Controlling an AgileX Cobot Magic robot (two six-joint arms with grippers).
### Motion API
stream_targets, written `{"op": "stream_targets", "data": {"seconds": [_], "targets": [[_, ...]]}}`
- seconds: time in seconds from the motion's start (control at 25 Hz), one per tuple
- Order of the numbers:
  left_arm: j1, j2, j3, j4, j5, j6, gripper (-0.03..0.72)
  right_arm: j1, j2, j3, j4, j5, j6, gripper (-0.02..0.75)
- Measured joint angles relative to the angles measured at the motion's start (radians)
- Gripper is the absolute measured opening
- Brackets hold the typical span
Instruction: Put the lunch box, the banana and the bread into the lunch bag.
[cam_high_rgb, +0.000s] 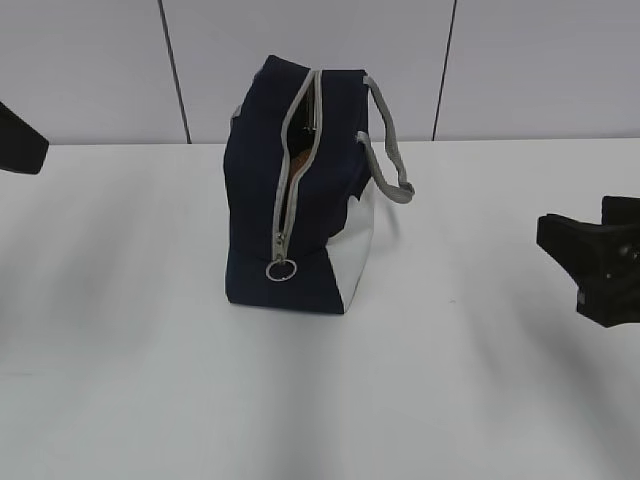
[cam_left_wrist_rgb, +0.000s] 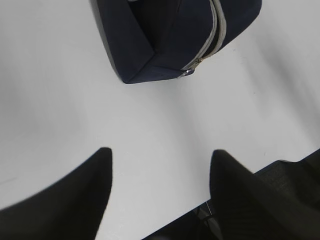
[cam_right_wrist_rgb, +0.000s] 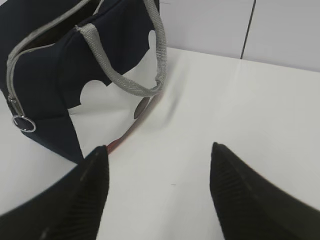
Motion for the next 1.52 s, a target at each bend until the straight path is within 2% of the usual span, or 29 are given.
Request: {"op": "stream_targets", "data": {"seconds": [0.12, 0.2, 0.4, 0.52, 1.04, 1.24, 1.52], "targets": [[0.0, 0.0, 0.0, 0.0, -0.001, 0.0, 0.433, 0.0, 0.02, 0.034, -0.038, -0.08, 0.045, 0.471], [0.0, 0.0, 0.0, 0.0, -0.002, 0.0, 0.433, 0.0, 0.042, 0.041, -0.116, -0.101, 0.155, 0.471], [0.0, 0.0, 0.0, 0.0, -0.003, 0.0, 0.433, 0.0, 0.153, 0.042, -0.551, -0.258, 0.523, 0.471], [0.0, 0.0, 0.0, 0.0, -0.003, 0.0, 0.433, 0.0, 0.258, 0.042, -0.686, -0.397, 0.624, 0.465], [0.0, 0.0, 0.0, 0.0, -0.002, 0.0, 0.431, 0.0, 0.743, -0.158, -0.966, -0.659, 0.689, 0.444], [0.0, 0.0, 0.0, 0.0, -0.002, 0.0, 0.431, 0.0, 0.873, -0.221, -1.027, -0.754, 0.694, 0.443], [0.0, 0.0, 0.0, 0.0, -0.002, 0.0, 0.431, 0.026, 0.986, -0.307, -1.041, -0.773, 0.694, 0.442]]}}
